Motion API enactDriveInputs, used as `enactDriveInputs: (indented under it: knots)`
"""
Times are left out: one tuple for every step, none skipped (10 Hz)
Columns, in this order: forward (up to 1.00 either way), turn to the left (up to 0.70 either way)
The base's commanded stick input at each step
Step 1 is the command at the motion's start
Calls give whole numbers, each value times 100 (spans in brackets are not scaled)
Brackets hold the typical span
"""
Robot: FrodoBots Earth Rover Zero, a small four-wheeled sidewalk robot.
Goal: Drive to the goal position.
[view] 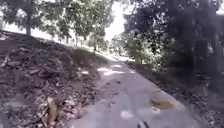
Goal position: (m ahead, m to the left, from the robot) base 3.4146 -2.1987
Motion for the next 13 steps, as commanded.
enactDriveInputs:
  knots:
    - [50, 5]
    - [50, -4]
    - [50, -29]
    - [50, -47]
    - [50, -1]
    - [50, 2]
    - [50, 0]
    - [50, 0]
    - [50, 0]
    - [50, 0]
    - [50, 0]
    - [50, 0]
    - [50, 0]
